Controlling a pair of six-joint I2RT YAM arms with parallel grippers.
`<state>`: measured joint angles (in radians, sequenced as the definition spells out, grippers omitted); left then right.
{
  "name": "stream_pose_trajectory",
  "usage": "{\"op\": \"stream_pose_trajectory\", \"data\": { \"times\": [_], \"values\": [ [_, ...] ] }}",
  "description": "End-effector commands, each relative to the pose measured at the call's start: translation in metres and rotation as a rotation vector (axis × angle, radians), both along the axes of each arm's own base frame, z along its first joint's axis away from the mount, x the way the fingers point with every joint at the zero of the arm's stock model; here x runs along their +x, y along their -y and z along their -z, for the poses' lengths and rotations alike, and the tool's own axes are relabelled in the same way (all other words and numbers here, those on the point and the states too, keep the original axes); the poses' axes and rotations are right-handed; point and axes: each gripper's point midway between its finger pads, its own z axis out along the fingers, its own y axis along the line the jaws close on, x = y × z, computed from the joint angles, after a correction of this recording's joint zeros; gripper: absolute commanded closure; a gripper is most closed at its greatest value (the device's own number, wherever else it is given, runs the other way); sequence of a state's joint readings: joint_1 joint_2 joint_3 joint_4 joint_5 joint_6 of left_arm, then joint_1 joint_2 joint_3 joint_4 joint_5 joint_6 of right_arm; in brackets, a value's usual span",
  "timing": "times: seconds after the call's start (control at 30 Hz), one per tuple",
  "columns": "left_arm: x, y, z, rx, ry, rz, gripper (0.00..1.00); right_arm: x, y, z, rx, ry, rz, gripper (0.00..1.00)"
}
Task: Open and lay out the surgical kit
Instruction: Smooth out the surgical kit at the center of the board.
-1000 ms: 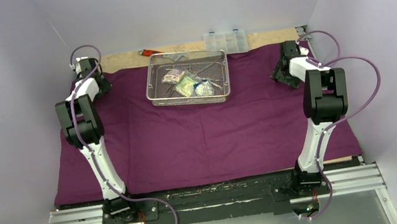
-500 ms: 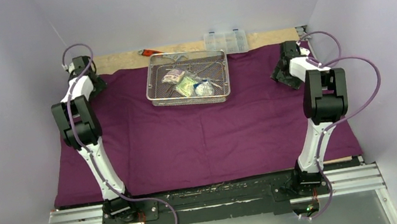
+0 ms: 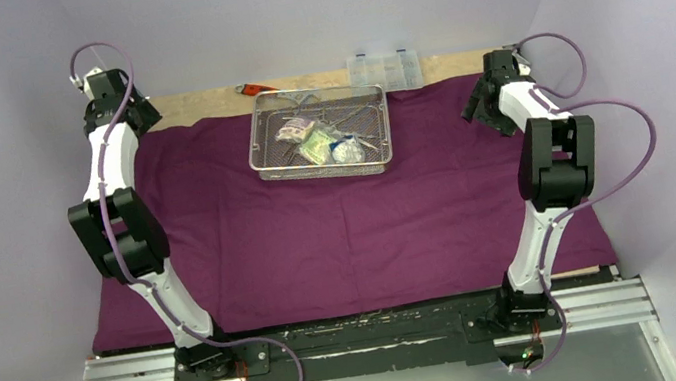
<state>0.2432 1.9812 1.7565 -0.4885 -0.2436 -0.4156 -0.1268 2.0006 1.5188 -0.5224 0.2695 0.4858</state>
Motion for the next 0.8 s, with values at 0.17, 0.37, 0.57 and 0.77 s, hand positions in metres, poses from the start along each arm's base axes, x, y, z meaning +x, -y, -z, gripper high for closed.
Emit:
{"op": "stream_pose_trajectory", "data": {
  "times": [0.17, 0.37, 0.57, 0.77],
  "values": [
    [0.038, -0.008, 0.002, 0.019, 0.05, 0.054, 0.42, 0.005, -0.009, -0.001, 0.057, 0.028, -0.011, 0.43],
    [0.087, -0.032, 0.04, 0.021, 0.057, 0.02, 0.5, 0.007, -0.01, 0.001, 0.072, 0.055, 0.008, 0.5],
    [0.095, -0.057, 0.088, 0.038, 0.01, -0.057, 0.54, 0.005, -0.011, 0.015, 0.093, 0.032, 0.059, 0.51],
    [0.08, -0.065, 0.126, 0.04, -0.079, -0.063, 0.56, 0.002, -0.011, 0.022, 0.112, 0.003, 0.099, 0.55]
  ]
}}
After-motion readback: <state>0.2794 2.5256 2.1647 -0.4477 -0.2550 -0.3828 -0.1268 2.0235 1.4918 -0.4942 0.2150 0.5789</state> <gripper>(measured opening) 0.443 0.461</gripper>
